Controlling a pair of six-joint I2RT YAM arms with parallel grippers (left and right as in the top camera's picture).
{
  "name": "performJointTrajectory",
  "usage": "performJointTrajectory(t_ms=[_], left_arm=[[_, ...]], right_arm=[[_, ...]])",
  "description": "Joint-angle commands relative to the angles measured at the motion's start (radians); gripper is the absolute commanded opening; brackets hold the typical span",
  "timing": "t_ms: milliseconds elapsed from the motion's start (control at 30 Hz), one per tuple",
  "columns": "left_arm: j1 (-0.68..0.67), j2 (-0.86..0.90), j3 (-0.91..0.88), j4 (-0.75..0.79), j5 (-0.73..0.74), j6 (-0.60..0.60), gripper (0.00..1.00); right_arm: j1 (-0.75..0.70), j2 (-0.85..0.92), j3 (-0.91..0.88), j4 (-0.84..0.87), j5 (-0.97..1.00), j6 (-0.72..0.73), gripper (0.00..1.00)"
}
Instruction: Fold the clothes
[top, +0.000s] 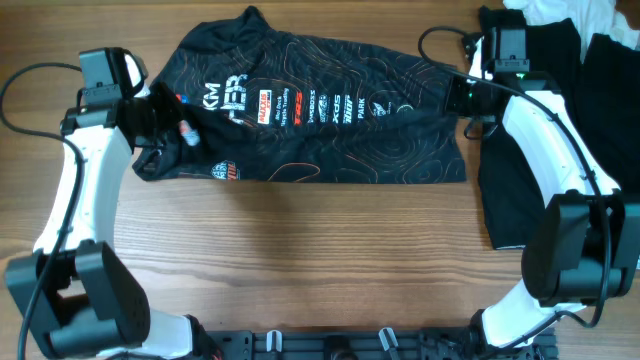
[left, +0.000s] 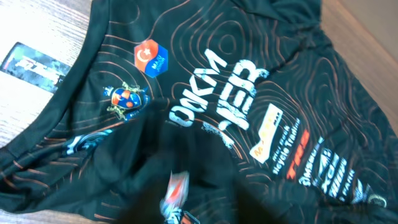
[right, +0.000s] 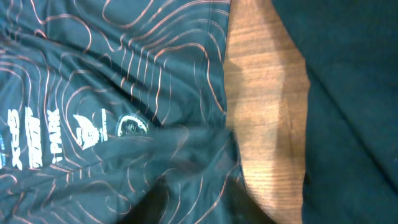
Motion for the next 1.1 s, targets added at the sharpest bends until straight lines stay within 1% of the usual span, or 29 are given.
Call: performJointTrajectory(t_ms=[0,67,100,133,167,233,333,400,467,533,567,600,667,700,733,767,800,833,933,1067], left_arm=[[-0.001,0.024,0.002,0.002,-0.097,0.006,0.73],[-0.001,0.024,0.002,-0.044,-0.163,0.005,0.78],[-0.001,0.026,0.002,-0.098,-0.215,0.005,0.81],[-0.001,0.029,0.0,-0.133,-0.241,0.005,0.81],[-0.001,0.031,-0.007,-0.156,-0.262,0.005,0.82],[-0.001,0.039,-0.043,-0.14,-0.292,0.004,0.81],[-0.001,0.074,-0.129,-0.039,-0.295,0.001,0.83],[-0.001,0.118,-0.152,-0.006,-0.295,0.001,0.83],[-0.001,0.18,-0.152,0.004,-0.295,0.001,0.74],[-0.001,0.219,-0.152,0.004,-0.295,0.001,0.59],[-0.001,0.236,-0.152,-0.002,-0.295,0.001,0.48],[-0.001,0.245,-0.153,-0.008,-0.296,0.001,0.4],[0.002,0.246,-0.158,-0.033,-0.295,0.001,0.33],[0.003,0.246,-0.158,-0.048,-0.295,0.001,0.29],[0.006,0.246,-0.158,-0.072,-0.3,0.001,0.2],[0.011,0.246,-0.158,-0.095,-0.319,0.001,0.09],[0.018,0.246,-0.158,-0.111,-0.329,0.0,0.04],[0.027,0.246,-0.158,-0.137,-0.329,-0.006,0.04],[0.077,0.245,-0.158,-0.264,-0.388,-0.112,0.04],[0.122,0.243,-0.158,-0.359,-0.406,-0.134,0.04]], right_arm=[[-0.007,0.013,-0.002,-0.041,0.08,-0.003,0.56],[-0.007,0.013,-0.002,-0.116,0.082,-0.003,0.56],[-0.007,0.013,-0.002,-0.177,0.082,-0.004,0.56],[-0.007,0.013,-0.002,-0.237,0.082,-0.011,0.55],[-0.007,0.013,-0.01,-0.261,0.082,-0.022,0.56],[-0.007,0.013,-0.048,-0.245,0.081,-0.022,0.55],[-0.007,0.013,-0.143,-0.15,0.036,-0.022,0.57],[-0.007,0.013,-0.204,-0.1,0.026,-0.019,0.59],[-0.007,0.013,-0.26,-0.048,0.013,-0.019,0.59],[-0.007,0.013,-0.297,-0.008,0.013,-0.018,0.58],[-0.007,0.013,-0.32,0.011,0.008,-0.019,0.52],[-0.007,0.013,-0.34,0.026,-0.01,-0.019,0.48],[-0.007,0.013,-0.388,0.066,-0.029,-0.019,0.39],[-0.007,0.013,-0.401,0.072,-0.029,-0.019,0.3],[-0.007,0.013,-0.416,0.071,-0.029,-0.019,0.16],[-0.007,0.013,-0.421,0.055,-0.028,-0.018,0.04],[-0.007,0.013,-0.42,0.029,-0.028,-0.012,0.04],[-0.007,0.012,-0.42,-0.002,-0.023,0.01,0.04],[-0.007,0.006,-0.419,-0.113,0.055,0.062,0.04],[-0.007,-0.033,-0.419,-0.238,0.104,0.087,0.04]])
